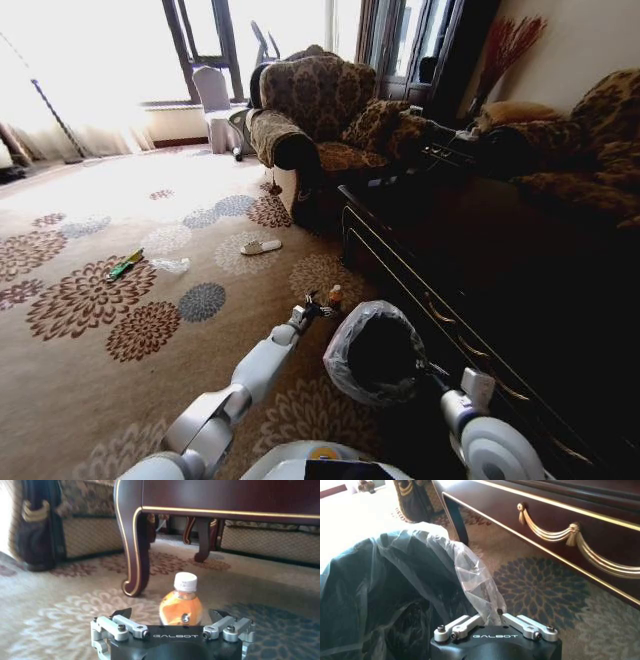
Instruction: Pick up the trash from the ground and place it into the trash bin.
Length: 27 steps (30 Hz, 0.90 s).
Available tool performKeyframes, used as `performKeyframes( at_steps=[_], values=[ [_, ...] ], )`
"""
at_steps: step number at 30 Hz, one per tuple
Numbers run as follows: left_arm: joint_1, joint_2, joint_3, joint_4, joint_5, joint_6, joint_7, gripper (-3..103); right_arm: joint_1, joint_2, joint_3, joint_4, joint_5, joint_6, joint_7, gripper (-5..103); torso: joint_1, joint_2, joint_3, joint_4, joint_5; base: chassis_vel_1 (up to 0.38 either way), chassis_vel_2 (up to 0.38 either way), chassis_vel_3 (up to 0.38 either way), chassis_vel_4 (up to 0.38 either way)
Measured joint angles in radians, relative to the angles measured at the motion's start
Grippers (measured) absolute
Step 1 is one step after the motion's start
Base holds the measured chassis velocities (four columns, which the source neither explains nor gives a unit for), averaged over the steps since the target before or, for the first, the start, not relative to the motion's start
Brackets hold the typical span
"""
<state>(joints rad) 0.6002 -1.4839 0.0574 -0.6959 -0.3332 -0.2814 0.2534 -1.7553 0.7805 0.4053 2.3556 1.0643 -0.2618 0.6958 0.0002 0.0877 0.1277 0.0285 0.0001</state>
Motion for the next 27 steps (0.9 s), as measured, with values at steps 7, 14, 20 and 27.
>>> performKeyframes(
  at_steps=[7,14,20,27],
  values=[
    [-0.001,-0.054,0.002,0.018,-0.024,0.035,0.027,100,-0.054,0.009,0.034,0.02,-0.021,0.002,-0.007,0,0.0,0.0,-0.001,-0.0005,-0.0002,-0.022,0.012,0.018,-0.013],
    [0.0,-0.089,-0.032,0.013,0.062,0.013,-0.04,100,-0.079,0.016,0.061,0.028,-0.03,0.014,-0.025,0,0.0,0.0,0.0,-0.0003,-0.0001,0.0,0.0,0.0,0.0],
    [0.027,-0.065,-0.029,-0.028,0.11,-0.022,-0.066,100,-0.066,0.018,0.047,0.016,-0.045,0.027,-0.044,0,0.0,0.0,0.0,-0.0001,0.0,0.0,0.0,0.0,0.0],
    [0.019,-0.066,-0.029,-0.007,0.12,-0.031,-0.07,100,-0.049,0.016,0.038,0.013,-0.026,0.019,-0.044,0,0.0,0.0,0.0,-0.0001,-0.0001,0.0,0.0,0.0,0.0]
  ],
)
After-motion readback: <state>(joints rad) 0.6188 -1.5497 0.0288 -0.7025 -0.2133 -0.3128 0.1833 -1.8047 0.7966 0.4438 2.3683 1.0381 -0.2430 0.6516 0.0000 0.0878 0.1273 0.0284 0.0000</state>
